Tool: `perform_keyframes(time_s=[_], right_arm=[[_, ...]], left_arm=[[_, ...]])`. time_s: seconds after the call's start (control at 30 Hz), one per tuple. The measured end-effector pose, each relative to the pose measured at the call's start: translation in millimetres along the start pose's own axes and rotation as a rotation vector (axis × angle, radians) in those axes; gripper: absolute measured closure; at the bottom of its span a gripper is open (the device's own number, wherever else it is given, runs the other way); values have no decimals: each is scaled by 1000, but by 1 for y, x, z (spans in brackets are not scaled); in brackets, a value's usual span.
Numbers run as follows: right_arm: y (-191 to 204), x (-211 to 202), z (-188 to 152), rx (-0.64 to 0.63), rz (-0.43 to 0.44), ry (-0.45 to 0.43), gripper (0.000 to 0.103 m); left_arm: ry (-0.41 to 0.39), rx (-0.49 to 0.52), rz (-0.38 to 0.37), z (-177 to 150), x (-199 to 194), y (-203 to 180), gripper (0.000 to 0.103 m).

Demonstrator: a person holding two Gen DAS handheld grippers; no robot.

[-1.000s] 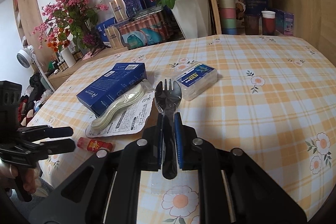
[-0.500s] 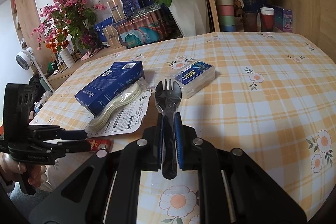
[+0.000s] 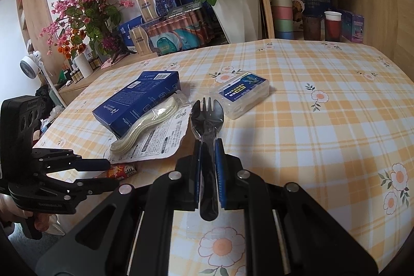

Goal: Collect trash
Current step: 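Grasp the red lighter with the left gripper while the right holds the spork, then carry the spork to the bin and open the right gripper while the left carries the lighter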

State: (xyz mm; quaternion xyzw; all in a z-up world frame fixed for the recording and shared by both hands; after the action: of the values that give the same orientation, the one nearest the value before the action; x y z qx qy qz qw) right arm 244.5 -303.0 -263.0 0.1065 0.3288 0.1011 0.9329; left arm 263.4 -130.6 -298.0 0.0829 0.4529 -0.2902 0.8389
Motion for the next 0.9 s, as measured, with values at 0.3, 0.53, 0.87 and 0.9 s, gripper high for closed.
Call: perform_keyframes(time_s=[0.3, 0.53, 0.87, 0.9], right_arm=[[0, 0, 0, -1, 0, 0, 89], [1, 1, -1, -10, -3, 5, 89], [3, 1, -1, -25, -14, 8, 89], [3, 1, -1, -26, -15, 9, 89]], left_arm=[[2, 43, 93, -15, -7, -9, 79], [-19, 54, 123, -15, -7, -12, 78], [-85, -113, 17, -24, -36, -4, 81], [-105, -136, 5, -23, -44, -3, 81]])
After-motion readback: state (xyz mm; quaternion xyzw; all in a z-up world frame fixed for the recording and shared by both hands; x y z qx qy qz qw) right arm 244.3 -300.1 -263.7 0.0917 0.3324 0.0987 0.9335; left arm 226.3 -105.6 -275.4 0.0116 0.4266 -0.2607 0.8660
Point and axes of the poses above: each gripper's, at about its wrist camera, not at the fingertips, and x roughly the way its jaws point, y to its left, z to its top, the point moved 5 cm from there along x, roughly the way its jaws point, and after that the axes turned 1 degree about x, right-handed, at the moved point
